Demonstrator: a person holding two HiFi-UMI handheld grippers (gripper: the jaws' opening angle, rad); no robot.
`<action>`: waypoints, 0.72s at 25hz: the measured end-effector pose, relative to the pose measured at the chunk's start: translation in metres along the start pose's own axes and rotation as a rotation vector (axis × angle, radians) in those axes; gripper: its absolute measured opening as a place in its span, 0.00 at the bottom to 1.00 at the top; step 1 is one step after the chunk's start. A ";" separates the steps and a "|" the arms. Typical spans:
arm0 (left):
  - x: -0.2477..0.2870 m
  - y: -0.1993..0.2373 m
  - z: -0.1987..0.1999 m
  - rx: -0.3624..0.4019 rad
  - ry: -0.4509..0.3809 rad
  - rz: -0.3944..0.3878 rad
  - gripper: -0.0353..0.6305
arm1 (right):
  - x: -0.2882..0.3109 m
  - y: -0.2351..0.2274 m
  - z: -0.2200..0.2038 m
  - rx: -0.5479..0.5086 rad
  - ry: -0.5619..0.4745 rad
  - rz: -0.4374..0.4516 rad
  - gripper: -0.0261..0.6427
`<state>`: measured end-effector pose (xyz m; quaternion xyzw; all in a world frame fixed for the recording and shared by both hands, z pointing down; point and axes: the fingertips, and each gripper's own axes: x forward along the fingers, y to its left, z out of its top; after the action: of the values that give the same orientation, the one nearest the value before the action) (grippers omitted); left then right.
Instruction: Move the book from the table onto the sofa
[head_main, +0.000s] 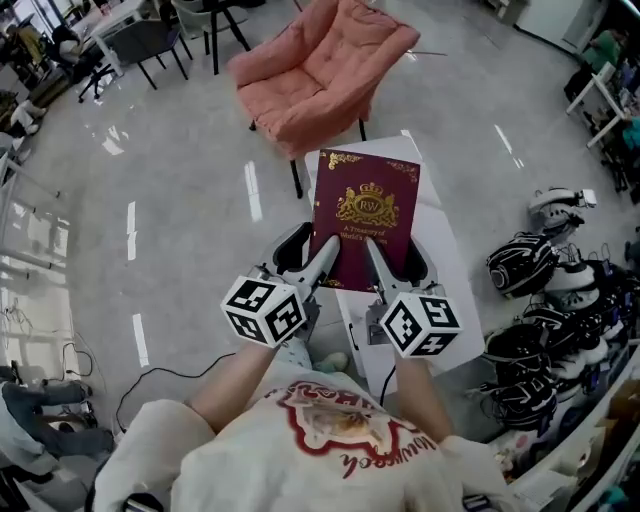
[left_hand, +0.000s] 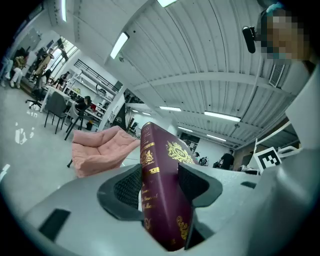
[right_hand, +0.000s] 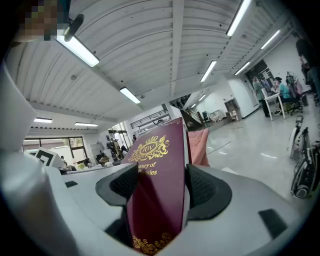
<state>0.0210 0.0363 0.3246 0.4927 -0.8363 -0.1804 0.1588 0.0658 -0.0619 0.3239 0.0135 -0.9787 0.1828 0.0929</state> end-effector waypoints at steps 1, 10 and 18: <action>-0.007 0.006 0.004 -0.001 -0.009 0.012 0.36 | 0.004 0.009 -0.001 -0.004 0.005 0.014 0.47; -0.040 0.047 0.024 -0.024 -0.049 0.071 0.36 | 0.035 0.056 -0.010 -0.013 0.031 0.075 0.47; -0.064 0.100 0.046 -0.036 -0.070 0.081 0.36 | 0.076 0.102 -0.022 -0.014 0.041 0.086 0.47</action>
<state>-0.0467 0.1449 0.3242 0.4489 -0.8572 -0.2060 0.1456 -0.0112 0.0418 0.3222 -0.0328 -0.9775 0.1798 0.1050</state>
